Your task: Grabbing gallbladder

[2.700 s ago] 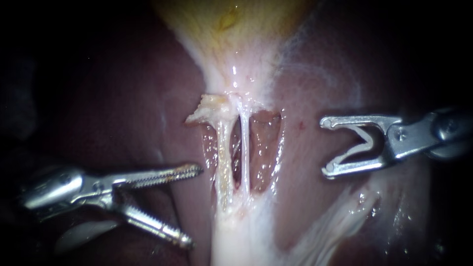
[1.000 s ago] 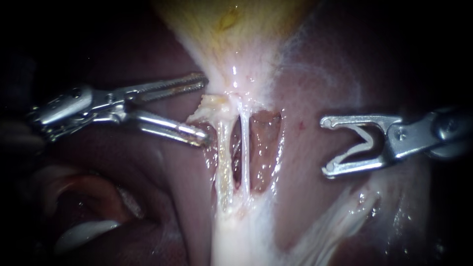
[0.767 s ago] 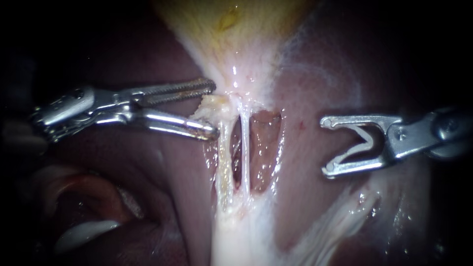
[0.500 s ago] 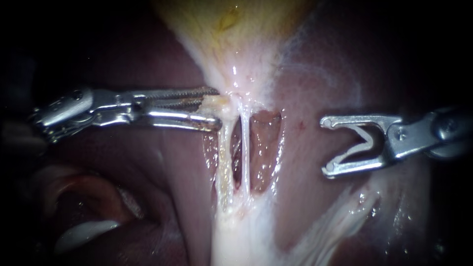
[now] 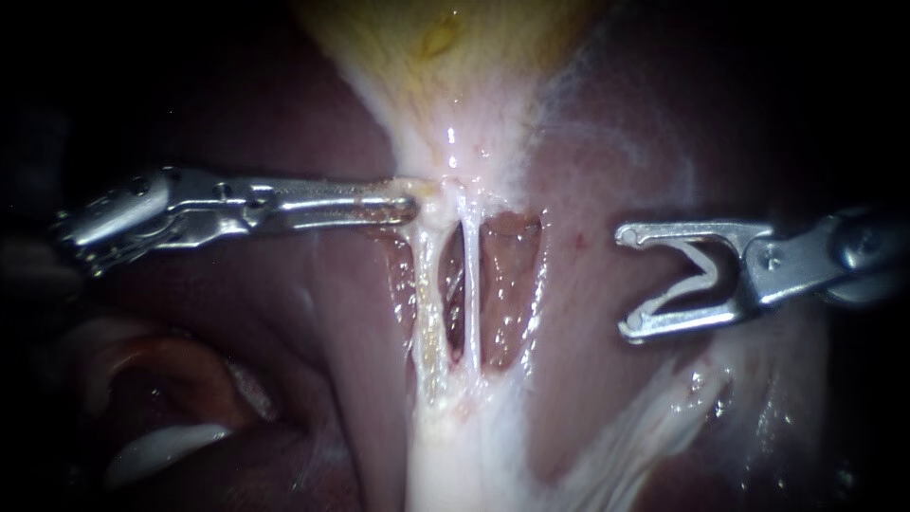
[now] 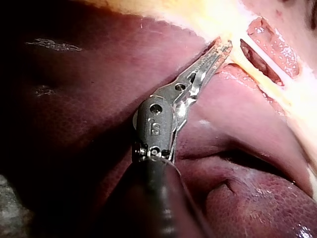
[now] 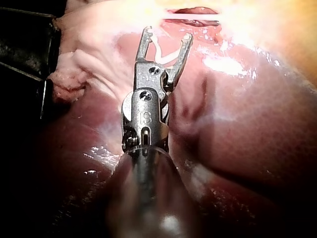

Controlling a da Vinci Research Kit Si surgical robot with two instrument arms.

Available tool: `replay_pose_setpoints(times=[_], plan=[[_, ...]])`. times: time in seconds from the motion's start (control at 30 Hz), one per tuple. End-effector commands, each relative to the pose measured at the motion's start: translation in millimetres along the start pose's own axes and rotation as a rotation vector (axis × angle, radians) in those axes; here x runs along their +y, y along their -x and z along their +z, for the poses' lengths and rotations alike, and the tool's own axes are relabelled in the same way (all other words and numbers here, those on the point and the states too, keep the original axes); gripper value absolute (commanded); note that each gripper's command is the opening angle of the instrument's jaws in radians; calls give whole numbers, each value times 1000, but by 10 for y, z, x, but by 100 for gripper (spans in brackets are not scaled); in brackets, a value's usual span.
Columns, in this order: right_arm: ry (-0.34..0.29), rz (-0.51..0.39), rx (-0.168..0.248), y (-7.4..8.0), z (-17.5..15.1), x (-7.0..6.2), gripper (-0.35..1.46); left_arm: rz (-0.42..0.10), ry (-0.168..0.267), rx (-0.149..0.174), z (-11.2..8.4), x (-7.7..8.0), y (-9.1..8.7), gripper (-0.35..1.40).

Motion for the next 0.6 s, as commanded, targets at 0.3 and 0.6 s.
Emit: replay_pose_setpoints(times=[0.3, 0.6], plan=[[0, 0, 0, 0, 0, 0, 44, -28, -22, 1, -26, -4, 32, -35], [0, 0, 0, 0, 0, 0, 44, -50, -22, 7, -64, 6, 63, -35]])
